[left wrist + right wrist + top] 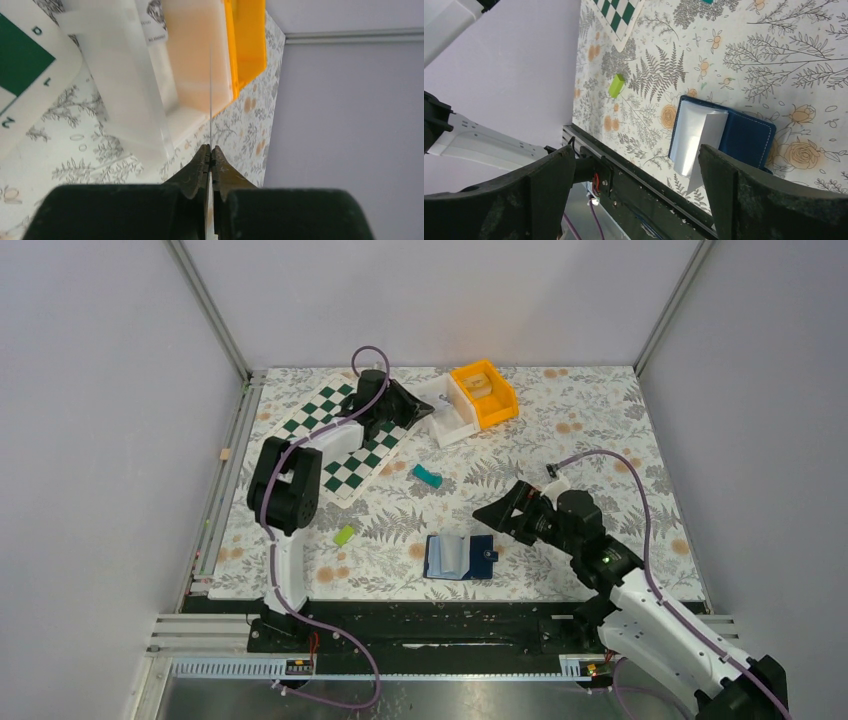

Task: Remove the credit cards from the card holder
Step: Place the credit card in the storage box.

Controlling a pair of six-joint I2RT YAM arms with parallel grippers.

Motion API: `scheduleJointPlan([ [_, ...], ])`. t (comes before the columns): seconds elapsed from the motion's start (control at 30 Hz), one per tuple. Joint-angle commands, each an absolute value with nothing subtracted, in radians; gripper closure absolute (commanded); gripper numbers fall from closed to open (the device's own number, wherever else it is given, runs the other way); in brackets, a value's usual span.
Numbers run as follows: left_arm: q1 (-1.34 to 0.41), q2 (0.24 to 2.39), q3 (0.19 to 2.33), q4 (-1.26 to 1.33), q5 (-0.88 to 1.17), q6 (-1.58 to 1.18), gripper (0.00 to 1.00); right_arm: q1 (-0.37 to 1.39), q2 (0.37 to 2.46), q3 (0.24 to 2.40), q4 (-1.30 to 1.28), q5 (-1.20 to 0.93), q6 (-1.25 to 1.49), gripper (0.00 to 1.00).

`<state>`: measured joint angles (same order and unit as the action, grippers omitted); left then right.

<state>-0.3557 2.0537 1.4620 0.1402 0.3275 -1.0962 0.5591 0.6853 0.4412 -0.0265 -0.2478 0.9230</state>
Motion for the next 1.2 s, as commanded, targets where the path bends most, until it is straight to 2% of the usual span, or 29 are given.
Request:
scheduleJointPlan([
  [0.0,-0.341,2.123,1.579,0.208,0.289,-1.15,1.0,0.557,0.716,0.498,-0.026,-0.246,0.876,0.0],
  [0.3,-0.335,2.239,1.701,0.183,0.255,-1.148,1.0,0.557,0.764,0.525,-0.024,-0.212,0.847,0.0],
  [0.77,-0.331,2.306,1.736,0.177,0.24,-1.166,0.99,0.557,0.843,0.556,-0.011,-0.23,0.847,0.01],
  [1.17,-0.331,2.343,1.789,0.152,0.254,-1.176,0.87,0.557,0.822,0.559,-0.011,-0.228,0.854,0.0],
])
